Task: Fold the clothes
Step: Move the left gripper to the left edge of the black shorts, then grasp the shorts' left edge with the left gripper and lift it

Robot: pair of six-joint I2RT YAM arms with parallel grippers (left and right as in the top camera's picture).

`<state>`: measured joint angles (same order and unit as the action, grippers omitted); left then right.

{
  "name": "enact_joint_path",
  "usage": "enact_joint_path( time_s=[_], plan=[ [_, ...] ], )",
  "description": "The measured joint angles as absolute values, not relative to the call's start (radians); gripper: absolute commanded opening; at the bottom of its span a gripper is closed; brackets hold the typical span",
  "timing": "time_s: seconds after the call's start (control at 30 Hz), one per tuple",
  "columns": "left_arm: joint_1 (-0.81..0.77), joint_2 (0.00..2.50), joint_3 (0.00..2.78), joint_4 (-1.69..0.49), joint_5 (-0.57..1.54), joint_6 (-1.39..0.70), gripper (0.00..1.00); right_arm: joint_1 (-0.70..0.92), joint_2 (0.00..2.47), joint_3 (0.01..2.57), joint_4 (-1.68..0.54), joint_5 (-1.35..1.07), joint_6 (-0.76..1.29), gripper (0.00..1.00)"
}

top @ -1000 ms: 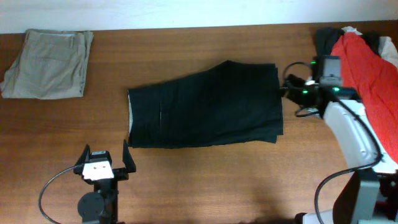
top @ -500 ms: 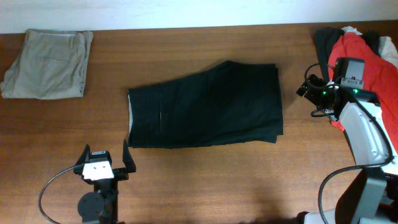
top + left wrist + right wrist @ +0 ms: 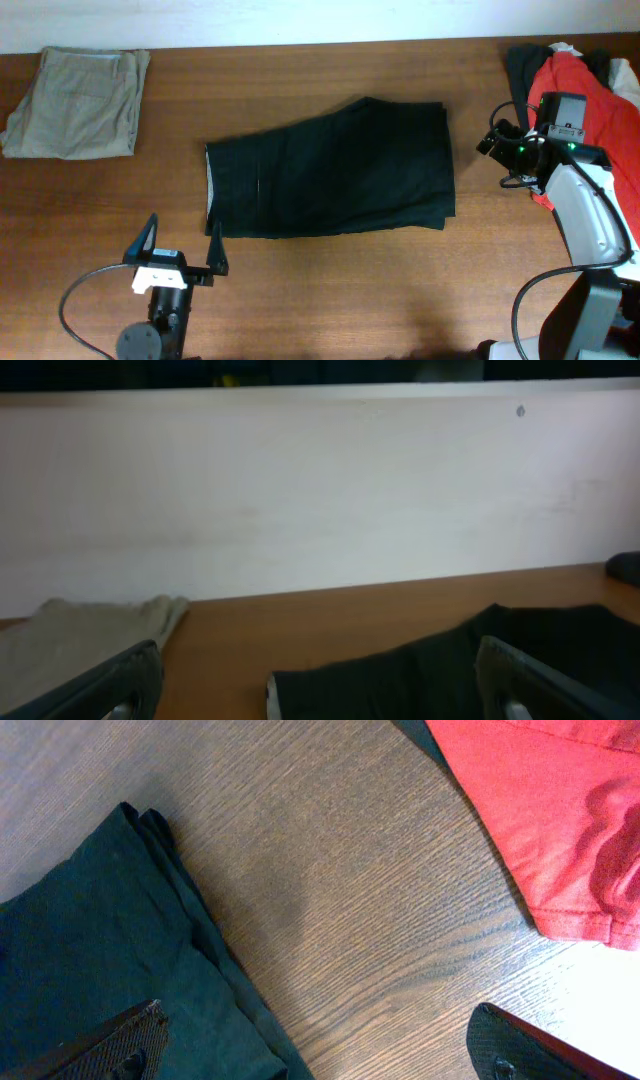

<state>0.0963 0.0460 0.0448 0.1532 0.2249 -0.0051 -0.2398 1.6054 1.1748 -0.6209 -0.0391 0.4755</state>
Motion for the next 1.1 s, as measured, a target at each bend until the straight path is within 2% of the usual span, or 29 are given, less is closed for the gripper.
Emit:
enact_joint_path(
  time_s=[0.1,0.2,0.27,0.4,0.47,0.6,0.67,1.1],
  plan=[
    [0.096,0.223,0.149,0.113,0.236,-0.009,0.99,-0.24,1.605,1.175,-0.62,-0.039,0.476,0.99],
    [0.096,0.56,0.368,0.031,0.29,-0.011,0.99,-0.24,1.605,1.175,-0.626,-0.037,0.476,0.99],
    [0.096,0.839,0.587,-0.101,0.38,-0.011,0.99,-0.24,1.605,1.175,-0.621,-0.037,0.476,0.99],
    [0.096,1.163,0.836,-0.244,0.575,-0.012,0.99,-0.24,1.605,1.175,-0.622,-0.035,0.476,0.99],
    [0.096,1.244,0.889,-0.309,0.61,-0.012,0.99,-0.24,1.605,1.175,-0.621,-0.035,0.476,0.99],
    [0.096,1.42,1.073,-0.637,0.579,0.017,0.99,-0.24,1.605,1.175,-0.622,-0.034,0.476,0.99],
    [0.096,1.507,1.15,-0.718,0.559,0.058,0.99,-0.24,1.605,1.175,-0.622,-0.035,0.476,0.99],
    [0.095,1.565,1.161,-0.669,0.427,0.079,0.99,-0.24,1.605,1.175,-0.621,-0.035,0.476,0.99]
  ],
)
